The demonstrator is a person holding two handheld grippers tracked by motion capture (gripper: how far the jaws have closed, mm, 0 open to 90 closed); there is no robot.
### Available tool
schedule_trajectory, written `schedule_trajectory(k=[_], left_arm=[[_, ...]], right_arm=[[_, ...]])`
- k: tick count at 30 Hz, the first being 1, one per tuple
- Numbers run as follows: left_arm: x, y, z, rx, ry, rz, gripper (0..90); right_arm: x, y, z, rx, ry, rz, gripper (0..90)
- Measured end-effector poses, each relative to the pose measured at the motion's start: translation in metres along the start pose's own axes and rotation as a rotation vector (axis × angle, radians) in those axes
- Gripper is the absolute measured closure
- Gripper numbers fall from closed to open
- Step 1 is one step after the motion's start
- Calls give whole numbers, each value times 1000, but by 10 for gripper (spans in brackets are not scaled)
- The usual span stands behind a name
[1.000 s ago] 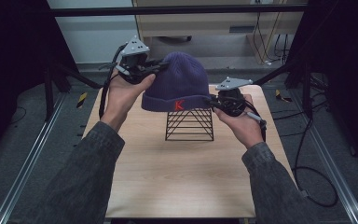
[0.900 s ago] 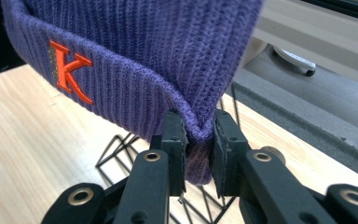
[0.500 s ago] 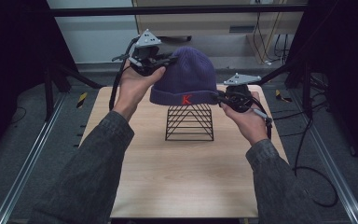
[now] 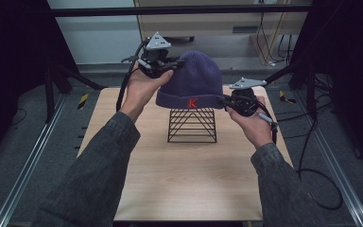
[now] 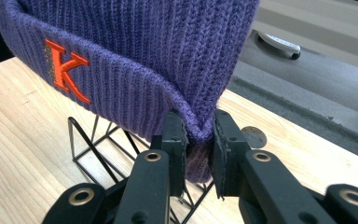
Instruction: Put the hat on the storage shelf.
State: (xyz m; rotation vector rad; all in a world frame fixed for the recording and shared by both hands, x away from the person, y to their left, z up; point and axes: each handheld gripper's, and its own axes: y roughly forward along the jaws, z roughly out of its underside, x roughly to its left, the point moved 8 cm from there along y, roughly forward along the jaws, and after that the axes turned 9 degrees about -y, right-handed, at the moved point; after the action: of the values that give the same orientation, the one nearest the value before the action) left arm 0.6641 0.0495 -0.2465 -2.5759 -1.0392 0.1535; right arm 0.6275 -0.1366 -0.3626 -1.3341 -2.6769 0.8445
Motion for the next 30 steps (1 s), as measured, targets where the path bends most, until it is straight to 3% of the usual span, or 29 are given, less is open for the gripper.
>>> schedule_trajectory(k=[12,30], left_arm=[[2,13,17,18,-2,2,785],[-2,24,41,46,-1,27,782]], right_arm=[[1,4,11,55,-23,-1,775],[6,11,34,99,-10,-16,772]])
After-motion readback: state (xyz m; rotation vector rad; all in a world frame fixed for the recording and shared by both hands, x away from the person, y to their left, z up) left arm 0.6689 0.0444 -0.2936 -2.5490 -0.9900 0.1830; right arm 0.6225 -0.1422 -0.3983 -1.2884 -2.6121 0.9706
